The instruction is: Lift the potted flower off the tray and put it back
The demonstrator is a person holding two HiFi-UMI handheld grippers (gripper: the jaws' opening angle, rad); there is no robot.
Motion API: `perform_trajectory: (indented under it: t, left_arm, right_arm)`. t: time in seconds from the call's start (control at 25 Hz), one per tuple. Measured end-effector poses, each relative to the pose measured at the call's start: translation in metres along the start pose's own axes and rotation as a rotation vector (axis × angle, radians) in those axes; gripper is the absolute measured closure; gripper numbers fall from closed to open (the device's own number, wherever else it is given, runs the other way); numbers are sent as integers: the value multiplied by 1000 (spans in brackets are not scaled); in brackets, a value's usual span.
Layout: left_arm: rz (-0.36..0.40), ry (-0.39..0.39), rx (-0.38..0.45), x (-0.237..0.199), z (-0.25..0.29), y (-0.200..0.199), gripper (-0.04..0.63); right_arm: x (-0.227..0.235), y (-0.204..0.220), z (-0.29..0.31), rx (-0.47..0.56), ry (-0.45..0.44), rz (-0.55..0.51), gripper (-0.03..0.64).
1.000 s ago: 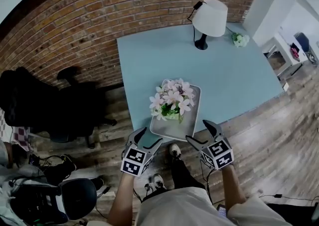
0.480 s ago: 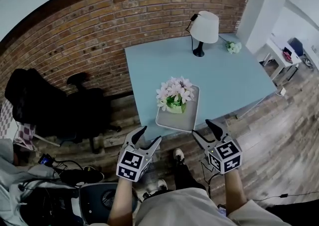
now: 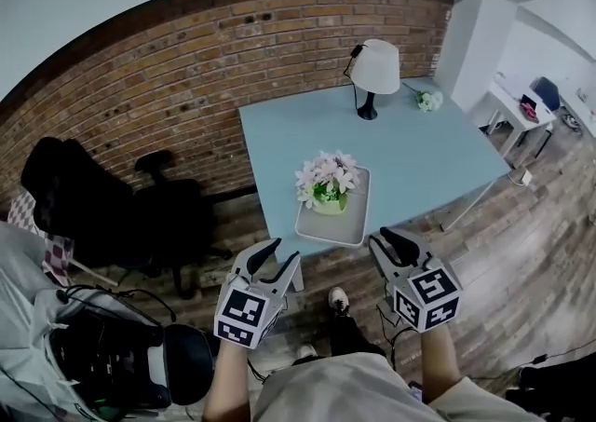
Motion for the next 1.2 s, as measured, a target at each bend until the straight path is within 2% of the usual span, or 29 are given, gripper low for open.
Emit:
perform_trajectory:
  t: [0.12, 0.24, 0.28, 0.52, 1.2]
  left_arm:
    - [11, -7, 32, 2, -10, -14, 445]
    - [-2, -21, 62, 4, -20, -24, 555]
    - [-3, -31, 70, 4, -22, -26, 572]
    - [8, -48, 74, 10, -29, -29, 574]
    - [2, -10, 36, 38, -25, -15, 572]
  right_arm:
    - [-9, -12, -9, 42, -8, -12, 534]
    - [-17, -18, -15, 61, -11, -33, 589]
    - [-20, -18, -16, 60, -13, -42, 595]
    - [-30, -20, -18, 59, -39, -64, 595]
    - [-24, 6, -29, 25, -38, -46, 595]
Point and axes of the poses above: the fingertips, and each gripper's own axes: z forward along the fingers, x to its right, y out of its underside, the point moved 2 cm from there along -z, backward along the fingers, and after that the axes turned 6 degrees about -y, right-handed, at the moved point
